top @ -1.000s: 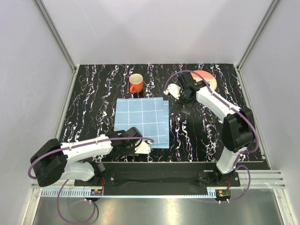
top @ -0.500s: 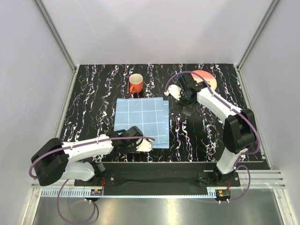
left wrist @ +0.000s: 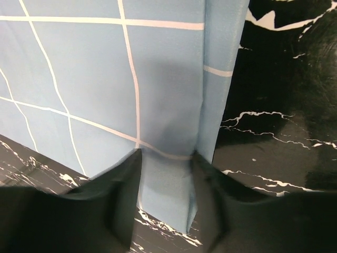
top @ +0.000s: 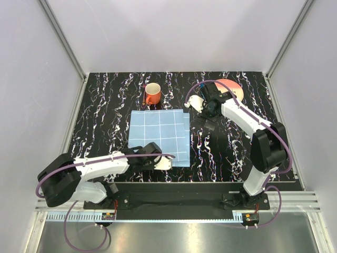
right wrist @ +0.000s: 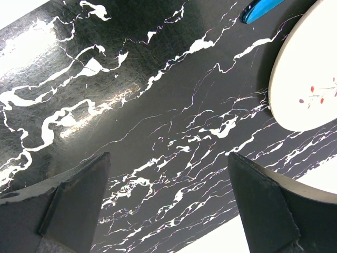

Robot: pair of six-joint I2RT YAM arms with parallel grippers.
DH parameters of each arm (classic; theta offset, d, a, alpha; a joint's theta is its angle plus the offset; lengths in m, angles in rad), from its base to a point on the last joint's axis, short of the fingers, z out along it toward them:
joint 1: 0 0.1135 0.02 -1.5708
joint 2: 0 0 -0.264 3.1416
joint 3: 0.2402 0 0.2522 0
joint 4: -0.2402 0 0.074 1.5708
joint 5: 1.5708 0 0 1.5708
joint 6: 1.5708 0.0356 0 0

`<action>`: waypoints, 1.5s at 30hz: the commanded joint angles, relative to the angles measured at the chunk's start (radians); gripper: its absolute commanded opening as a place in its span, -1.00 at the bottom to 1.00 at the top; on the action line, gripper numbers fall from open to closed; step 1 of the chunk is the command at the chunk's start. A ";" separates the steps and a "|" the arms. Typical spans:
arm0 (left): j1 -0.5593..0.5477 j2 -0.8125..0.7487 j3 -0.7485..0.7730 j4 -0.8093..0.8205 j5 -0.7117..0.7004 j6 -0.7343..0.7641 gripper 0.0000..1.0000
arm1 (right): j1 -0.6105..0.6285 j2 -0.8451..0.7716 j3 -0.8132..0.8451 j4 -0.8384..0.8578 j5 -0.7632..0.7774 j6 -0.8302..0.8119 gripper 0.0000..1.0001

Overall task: Set the dinner table for one person
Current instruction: Flatten out the napkin at the center of the board.

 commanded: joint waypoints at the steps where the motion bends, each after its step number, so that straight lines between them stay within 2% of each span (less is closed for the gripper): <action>1: -0.003 0.004 -0.004 0.055 -0.029 0.001 -0.23 | -0.004 -0.034 0.023 0.002 -0.006 0.014 0.99; 8: -0.003 0.007 -0.003 0.052 -0.039 0.007 -0.62 | -0.004 -0.034 0.026 0.003 -0.007 0.017 0.99; 12: -0.003 0.012 0.004 0.051 -0.040 -0.002 -0.97 | -0.004 -0.032 0.024 0.002 -0.009 0.017 0.99; 13: -0.003 0.014 0.007 0.051 -0.042 -0.005 -1.00 | -0.004 -0.034 0.024 0.000 -0.007 0.017 1.00; 22: 0.001 -0.020 0.086 0.052 -0.098 -0.149 -1.00 | -0.004 -0.032 0.018 0.002 -0.014 0.019 0.99; 29: 0.105 -0.042 0.201 0.049 -0.201 -0.275 -1.00 | -0.001 -0.035 0.007 0.000 -0.020 0.023 0.99; 34: 0.129 -0.057 0.257 0.054 -0.261 -0.321 -1.00 | -0.001 -0.028 -0.007 -0.001 -0.032 0.028 0.99; 40: 0.133 -0.083 0.258 0.069 -0.347 -0.366 -1.00 | 0.014 -0.017 -0.026 -0.003 -0.032 0.022 1.00; 45: 0.136 -0.126 0.234 0.080 -0.482 -0.461 -1.00 | 0.028 -0.008 -0.042 -0.001 -0.024 -0.001 0.99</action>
